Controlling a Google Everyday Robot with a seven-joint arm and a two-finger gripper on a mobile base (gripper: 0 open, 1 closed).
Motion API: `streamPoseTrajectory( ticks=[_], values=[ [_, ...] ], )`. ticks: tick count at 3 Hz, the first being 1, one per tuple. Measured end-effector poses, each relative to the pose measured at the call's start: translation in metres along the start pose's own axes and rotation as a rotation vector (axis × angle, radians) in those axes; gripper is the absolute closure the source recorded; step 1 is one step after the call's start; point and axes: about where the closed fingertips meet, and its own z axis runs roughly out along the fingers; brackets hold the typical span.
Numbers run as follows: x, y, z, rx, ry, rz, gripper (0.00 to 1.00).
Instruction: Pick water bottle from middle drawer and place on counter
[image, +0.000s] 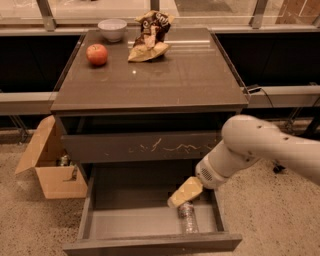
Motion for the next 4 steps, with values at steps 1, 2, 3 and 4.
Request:
streamPoseTrajectory(
  ticks=[1, 2, 3, 4],
  values=[
    [0.017, -0.007, 0.083, -0.063, 0.042, 0.125, 0.0],
    [0.017, -0.007, 0.083, -0.063, 0.042, 0.125, 0.0],
    [0.015, -0.011, 0.092, -0.073, 0.038, 0.146, 0.0],
    [0.005, -0.029, 0.115, -0.054, 0.037, 0.207, 0.0]
  ],
)
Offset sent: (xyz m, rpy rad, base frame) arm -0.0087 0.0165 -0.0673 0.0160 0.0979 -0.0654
